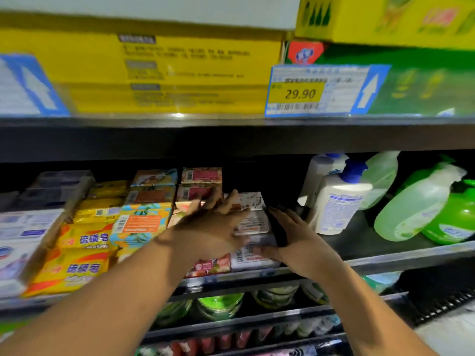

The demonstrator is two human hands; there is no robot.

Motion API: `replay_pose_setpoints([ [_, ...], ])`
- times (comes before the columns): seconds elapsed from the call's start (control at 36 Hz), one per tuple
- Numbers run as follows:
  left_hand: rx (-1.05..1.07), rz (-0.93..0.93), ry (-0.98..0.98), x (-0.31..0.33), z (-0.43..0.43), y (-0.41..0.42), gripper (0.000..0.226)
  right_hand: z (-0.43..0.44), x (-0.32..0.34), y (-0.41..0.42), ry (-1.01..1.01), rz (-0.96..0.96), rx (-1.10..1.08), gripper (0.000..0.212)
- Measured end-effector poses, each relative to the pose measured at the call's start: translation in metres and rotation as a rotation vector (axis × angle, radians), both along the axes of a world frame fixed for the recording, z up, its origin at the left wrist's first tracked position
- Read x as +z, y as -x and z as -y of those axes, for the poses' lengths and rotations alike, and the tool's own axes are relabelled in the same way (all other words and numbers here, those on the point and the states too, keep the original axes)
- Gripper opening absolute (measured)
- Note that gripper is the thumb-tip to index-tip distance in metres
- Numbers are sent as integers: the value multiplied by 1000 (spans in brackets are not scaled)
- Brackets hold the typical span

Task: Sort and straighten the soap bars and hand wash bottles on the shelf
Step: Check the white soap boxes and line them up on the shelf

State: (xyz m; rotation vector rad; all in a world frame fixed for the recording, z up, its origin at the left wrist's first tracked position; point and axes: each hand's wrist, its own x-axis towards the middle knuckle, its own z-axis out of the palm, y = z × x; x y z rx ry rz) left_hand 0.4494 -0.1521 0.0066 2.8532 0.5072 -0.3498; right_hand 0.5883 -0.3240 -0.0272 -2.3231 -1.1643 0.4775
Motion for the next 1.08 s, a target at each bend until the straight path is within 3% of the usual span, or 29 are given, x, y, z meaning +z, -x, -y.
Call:
replay_pose_setpoints([
  [0.08, 9, 64, 22, 0, 3, 28, 70, 2, 6, 5, 0, 67, 32, 98],
  [0.22, -18, 35, -119, -5, -5, 80, 75, 5, 15, 16, -72, 241, 76, 78],
  [0.31, 61, 14, -90, 4, -13, 108, 71, 2, 26, 39, -206, 393, 106, 50],
  [0.36, 79, 20, -81, 4, -23, 131, 66, -5, 33, 59, -196, 394, 151, 34],
  [0.44, 162, 97, -48, 12, -38, 177, 90, -22, 45, 90, -137, 362, 169, 44],
  [0.56, 242, 162, -34, 27, -65, 236, 63, -58, 66, 141, -169, 379, 183, 37],
  [0.78, 380, 219, -206, 20, -148, 353, 88, -150, 89, 242, -48, 356, 324, 44],
  [0.94, 558, 289, -160, 12, -201, 428, 88, -215, 91, 309, 25, 341, 407, 52],
  [1.03, 596, 226, -93, 5, -225, 452, 98, -247, 89, 335, 6, 331, 428, 50],
  [1.08, 624, 146, -68, -1, -236, 460, 85, -267, 88, 350, -7, 375, 447, 51],
])
